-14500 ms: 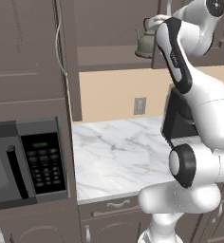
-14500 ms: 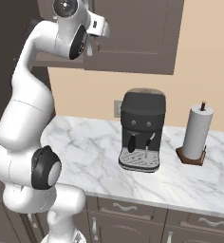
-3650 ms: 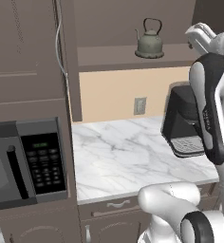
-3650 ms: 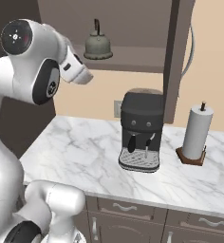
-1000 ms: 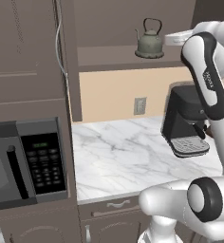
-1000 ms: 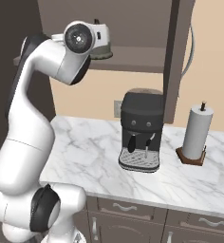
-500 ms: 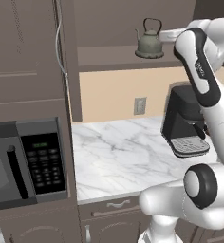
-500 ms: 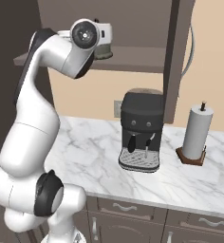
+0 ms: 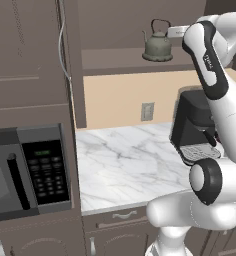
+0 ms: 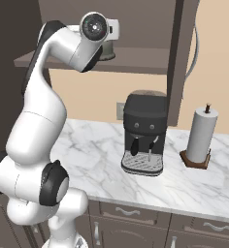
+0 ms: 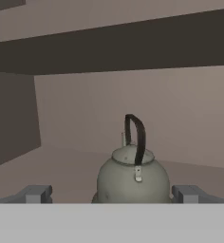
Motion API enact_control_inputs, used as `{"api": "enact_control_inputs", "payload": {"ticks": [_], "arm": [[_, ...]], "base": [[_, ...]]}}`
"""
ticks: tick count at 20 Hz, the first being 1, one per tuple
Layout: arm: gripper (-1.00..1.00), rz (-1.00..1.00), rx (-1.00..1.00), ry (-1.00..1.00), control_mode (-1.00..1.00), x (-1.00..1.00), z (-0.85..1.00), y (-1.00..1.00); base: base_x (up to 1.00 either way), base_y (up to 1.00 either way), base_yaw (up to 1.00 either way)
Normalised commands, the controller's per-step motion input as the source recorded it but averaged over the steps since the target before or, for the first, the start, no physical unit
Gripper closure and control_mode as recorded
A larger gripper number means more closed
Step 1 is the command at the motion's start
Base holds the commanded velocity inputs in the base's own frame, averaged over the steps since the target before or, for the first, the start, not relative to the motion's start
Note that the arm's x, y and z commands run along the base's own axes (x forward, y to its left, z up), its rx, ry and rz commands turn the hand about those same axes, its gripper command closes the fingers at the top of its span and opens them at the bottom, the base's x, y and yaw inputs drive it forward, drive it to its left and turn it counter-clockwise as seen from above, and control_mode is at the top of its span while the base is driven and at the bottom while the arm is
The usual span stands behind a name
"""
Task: Open the cabinet, pick the kettle from the cabinet, and place it in the sink.
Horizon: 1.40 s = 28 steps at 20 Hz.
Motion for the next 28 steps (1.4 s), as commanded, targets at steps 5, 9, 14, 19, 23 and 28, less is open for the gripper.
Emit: {"api": "enact_control_inputs", "payload": {"ticks": [5,9,14,19,23,28], "arm": [[-1.0,0.01,0.05,0.0,-1.0,0.26,0.0,-0.09],[-1.0,0.0,0.02,0.0,-1.0,0.27,0.0,-0.08],[-1.0,0.03,0.0,0.02,-1.0,0.21,0.0,-0.04],[-1.0,0.02,0.0,0.03,-1.0,0.18,0.0,0.0],[-1.0,0.02,0.0,0.02,-1.0,0.24,0.0,0.0],[-1.0,0.01,0.0,0.02,-1.0,0.25,0.0,0.0]], "base": [[0.0,0.0,0.0],[0.0,0.0,0.0],[0.0,0.0,0.0],[0.0,0.0,0.0],[0.0,0.0,0.0],[0.0,0.0,0.0]]}}
